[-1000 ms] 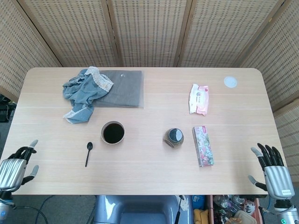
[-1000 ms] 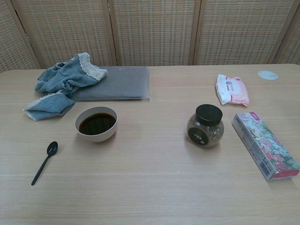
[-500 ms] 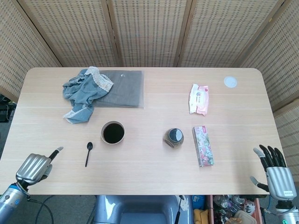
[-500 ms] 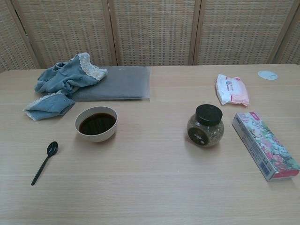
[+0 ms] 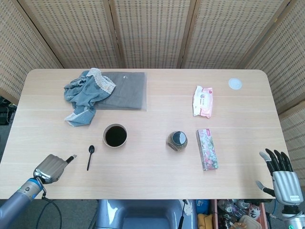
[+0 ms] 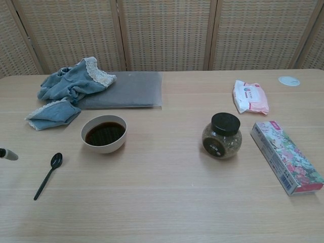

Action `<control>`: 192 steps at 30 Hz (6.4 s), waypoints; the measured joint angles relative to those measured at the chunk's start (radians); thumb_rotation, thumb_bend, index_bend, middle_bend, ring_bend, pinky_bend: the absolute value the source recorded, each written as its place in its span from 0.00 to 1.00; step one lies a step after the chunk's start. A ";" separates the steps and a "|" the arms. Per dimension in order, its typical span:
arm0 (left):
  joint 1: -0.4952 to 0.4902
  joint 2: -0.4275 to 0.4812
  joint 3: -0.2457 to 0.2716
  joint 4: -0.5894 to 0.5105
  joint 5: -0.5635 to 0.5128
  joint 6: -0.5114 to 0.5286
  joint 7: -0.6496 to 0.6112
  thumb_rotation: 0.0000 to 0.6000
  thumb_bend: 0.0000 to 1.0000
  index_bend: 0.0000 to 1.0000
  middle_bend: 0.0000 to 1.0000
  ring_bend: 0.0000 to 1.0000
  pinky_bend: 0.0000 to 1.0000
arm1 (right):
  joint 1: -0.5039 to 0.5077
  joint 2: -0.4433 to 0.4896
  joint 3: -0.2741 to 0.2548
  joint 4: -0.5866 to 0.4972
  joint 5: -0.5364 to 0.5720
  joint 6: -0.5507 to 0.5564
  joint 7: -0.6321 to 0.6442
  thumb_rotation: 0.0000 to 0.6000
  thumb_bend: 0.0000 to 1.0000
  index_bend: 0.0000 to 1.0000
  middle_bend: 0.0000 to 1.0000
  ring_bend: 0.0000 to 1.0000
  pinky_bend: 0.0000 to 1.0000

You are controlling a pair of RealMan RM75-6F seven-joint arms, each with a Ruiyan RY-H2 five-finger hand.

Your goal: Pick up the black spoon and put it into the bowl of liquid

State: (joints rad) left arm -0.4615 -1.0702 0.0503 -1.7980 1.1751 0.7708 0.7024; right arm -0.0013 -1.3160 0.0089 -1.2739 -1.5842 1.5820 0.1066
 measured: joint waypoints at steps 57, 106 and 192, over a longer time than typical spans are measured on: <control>-0.248 -0.214 0.189 0.078 -0.403 0.059 0.141 1.00 0.72 0.09 0.92 0.69 0.69 | -0.031 0.005 0.010 0.023 0.034 0.002 0.023 1.00 0.21 0.17 0.18 0.01 0.04; -0.062 -0.386 0.021 0.508 -0.048 0.358 -0.491 1.00 0.40 0.35 0.09 0.00 0.00 | -0.039 0.000 0.015 0.028 0.035 0.001 0.028 1.00 0.21 0.17 0.18 0.01 0.04; 0.036 -0.651 -0.118 0.848 0.057 0.201 -0.507 1.00 0.40 0.55 0.05 0.00 0.00 | -0.060 0.007 0.022 0.035 0.063 -0.002 0.028 1.00 0.21 0.17 0.18 0.01 0.04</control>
State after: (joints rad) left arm -0.4251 -1.7215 -0.0674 -0.9500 1.2323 0.9721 0.1957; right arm -0.0616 -1.3091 0.0306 -1.2392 -1.5209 1.5801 0.1348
